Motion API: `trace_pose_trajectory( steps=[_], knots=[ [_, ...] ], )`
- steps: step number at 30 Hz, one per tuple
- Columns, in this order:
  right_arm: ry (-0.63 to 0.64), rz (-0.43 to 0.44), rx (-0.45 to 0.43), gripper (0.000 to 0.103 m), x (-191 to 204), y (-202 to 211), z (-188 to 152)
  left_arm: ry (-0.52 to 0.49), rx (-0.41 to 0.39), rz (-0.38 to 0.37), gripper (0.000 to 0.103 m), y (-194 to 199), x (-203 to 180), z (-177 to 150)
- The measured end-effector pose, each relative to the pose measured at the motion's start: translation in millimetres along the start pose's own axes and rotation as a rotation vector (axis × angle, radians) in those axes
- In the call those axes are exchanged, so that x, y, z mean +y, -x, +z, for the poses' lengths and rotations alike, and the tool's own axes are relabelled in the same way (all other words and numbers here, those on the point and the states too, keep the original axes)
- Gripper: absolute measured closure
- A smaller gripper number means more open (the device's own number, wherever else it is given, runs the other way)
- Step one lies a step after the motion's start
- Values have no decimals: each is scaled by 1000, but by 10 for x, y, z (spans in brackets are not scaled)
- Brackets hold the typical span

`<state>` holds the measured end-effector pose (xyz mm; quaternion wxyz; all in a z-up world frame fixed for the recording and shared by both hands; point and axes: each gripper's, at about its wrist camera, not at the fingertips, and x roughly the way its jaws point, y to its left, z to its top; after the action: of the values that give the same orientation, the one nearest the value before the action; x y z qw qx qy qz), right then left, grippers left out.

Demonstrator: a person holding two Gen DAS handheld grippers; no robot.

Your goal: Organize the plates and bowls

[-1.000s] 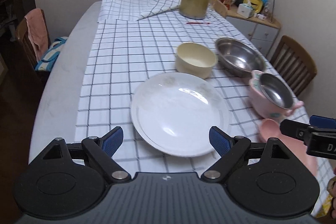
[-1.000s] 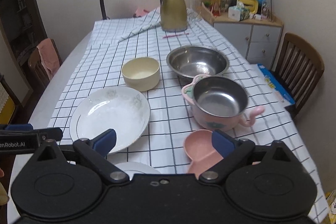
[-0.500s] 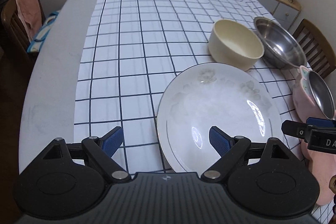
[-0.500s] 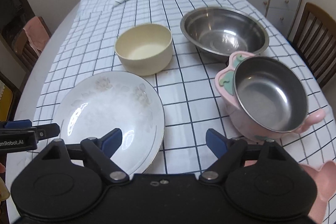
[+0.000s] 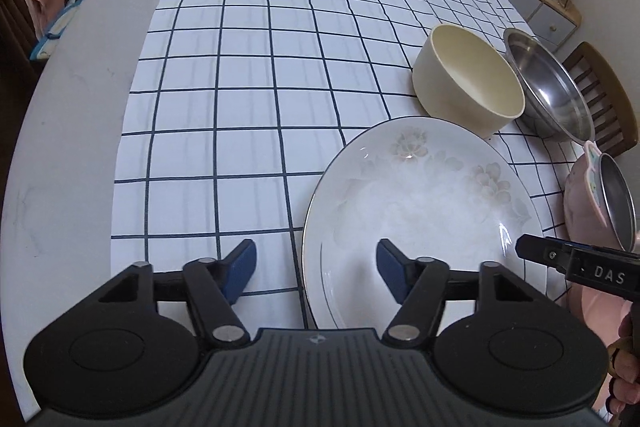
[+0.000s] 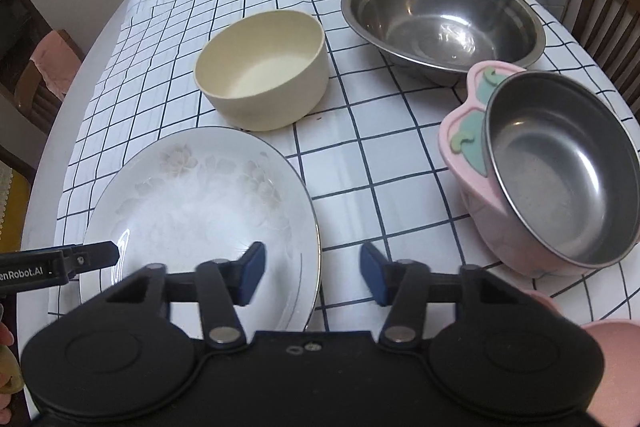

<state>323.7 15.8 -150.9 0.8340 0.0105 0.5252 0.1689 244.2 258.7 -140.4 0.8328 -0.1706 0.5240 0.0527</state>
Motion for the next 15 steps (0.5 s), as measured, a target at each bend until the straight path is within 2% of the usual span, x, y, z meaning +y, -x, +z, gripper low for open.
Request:
trace_pose_trajectory(
  steps=[1,5,8,11,15],
  knots=[
    [-6,8,3,62,-13,-13,7,2,-1,0,40,0,6,-1],
    [-21,12,12,72,-31,-43,19,55,27,-25,61,-36,58,15],
    [-30,22,18,81,-45,-50,19,64,24,-22,72,-37,76,25],
    [-42,34,17,90,-56,-51,14,71,24,-45,79,-34,96,28],
    [-43,33,11,92,-46,-47,10,67,27,-58,84,-33,94,21]
  ],
)
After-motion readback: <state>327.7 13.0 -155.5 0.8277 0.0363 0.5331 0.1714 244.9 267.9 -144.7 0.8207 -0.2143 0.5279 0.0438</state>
